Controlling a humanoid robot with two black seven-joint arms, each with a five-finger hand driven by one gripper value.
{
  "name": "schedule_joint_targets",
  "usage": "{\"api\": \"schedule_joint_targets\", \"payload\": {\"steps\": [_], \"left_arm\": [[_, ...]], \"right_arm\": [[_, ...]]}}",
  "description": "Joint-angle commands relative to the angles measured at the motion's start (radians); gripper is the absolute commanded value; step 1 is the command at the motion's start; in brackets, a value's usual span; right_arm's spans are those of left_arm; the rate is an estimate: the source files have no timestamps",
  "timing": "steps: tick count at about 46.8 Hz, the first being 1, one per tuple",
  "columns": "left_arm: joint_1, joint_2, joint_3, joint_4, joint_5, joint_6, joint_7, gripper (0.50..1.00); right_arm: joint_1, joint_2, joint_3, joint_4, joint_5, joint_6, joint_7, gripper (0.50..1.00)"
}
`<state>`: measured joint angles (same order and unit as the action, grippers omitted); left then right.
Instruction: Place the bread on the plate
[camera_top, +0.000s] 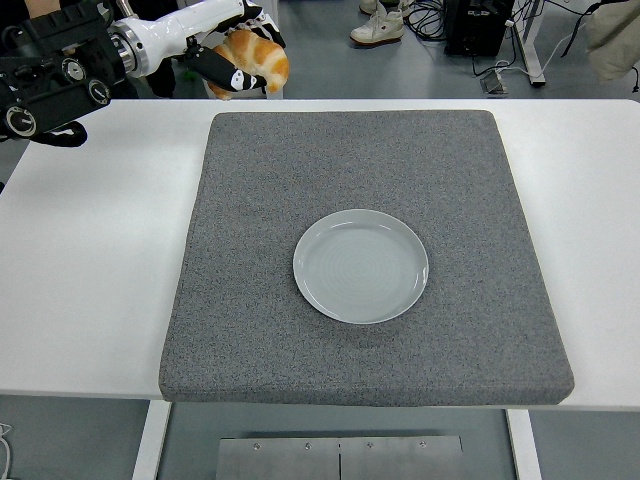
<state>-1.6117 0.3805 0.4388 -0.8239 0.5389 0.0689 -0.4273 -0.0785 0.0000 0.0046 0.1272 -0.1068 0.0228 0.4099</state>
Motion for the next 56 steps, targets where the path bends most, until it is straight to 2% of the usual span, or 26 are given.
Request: {"api": "schedule_joint_targets", "payload": {"steps": [1,8,19,30,43,56], "left_arm": [[-0.02,-0.037,-0.012,0.002,0.0,0.0,0.004,0.5],[-0.057,-0.11,-0.029,0.002,-0.004,0.0,0.005,0.5],[-0.059,-0.232,-0.048,0.002,-0.004,0.012,0.007,0.5],[-0.04,-0.331,-0.045,0.0,0.012,0.074,-0.005,0.5],[-0.008,-0.345,-0.038,-0.052,0.015,0.117,-0.024,0.5],[0.101,-0.342,-0.029,-0.087,0.021,0.135,-0.018,0.5]], "right_arm": [[-0.001,0.0,0.0,0.0,0.001,0.0,0.0,1.0],[-0.001,0.0,0.0,0.0,-0.001,0.0,0.0,1.0],[-0.003,0.0,0.0,0.0,-0.001,0.0,0.0,1.0],[-0.003,0.0,0.002,0.0,0.001,0.0,0.0,1.0],[-0.006,0.0,0.002,-0.001,0.001,0.0,0.0,1.0],[-0.007,0.0,0.0,0.0,-0.001,0.0,0.0,1.0]]}}
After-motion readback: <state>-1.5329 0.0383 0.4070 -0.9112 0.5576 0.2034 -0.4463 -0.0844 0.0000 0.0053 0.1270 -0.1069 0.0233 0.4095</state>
